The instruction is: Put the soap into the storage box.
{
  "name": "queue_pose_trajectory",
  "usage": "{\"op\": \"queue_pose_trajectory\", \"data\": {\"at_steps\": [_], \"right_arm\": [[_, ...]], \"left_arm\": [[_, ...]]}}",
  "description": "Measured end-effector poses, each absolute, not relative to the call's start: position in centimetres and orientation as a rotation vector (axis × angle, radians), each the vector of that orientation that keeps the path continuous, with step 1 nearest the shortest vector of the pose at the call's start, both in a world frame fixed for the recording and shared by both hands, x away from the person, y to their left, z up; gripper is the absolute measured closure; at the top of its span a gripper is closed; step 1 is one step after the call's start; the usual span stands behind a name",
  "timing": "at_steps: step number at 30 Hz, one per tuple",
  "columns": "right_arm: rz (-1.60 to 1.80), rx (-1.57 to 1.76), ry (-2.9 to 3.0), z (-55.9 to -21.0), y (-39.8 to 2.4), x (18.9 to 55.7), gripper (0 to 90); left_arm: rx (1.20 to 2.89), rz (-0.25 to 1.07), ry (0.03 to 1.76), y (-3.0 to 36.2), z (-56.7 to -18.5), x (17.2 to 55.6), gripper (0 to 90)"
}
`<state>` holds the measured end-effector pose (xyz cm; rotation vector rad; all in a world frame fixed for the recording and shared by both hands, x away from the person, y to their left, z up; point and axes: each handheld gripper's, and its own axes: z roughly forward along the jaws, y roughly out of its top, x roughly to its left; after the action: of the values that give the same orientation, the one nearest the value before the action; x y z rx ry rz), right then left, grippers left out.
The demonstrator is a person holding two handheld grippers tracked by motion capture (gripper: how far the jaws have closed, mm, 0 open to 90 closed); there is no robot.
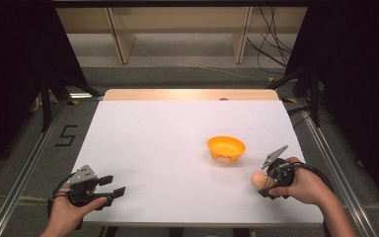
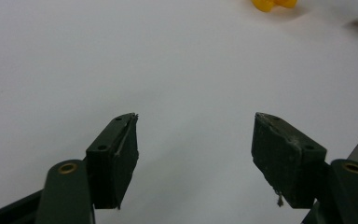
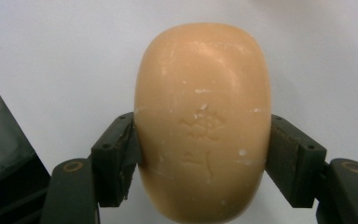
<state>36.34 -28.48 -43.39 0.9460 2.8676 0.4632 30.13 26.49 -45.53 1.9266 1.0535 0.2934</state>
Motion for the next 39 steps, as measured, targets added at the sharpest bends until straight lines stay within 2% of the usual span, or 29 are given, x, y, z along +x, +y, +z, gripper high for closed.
{"op": "queue_pose_trajectory", "data": {"at_steps": [39], "right_arm": [[0.734,1.041,2.656,-42.5,-29.6,36.1,33.2]], "left_arm": [[1.911,0.282,1.056,26.7,-45.5,30.2,31.1]]}}
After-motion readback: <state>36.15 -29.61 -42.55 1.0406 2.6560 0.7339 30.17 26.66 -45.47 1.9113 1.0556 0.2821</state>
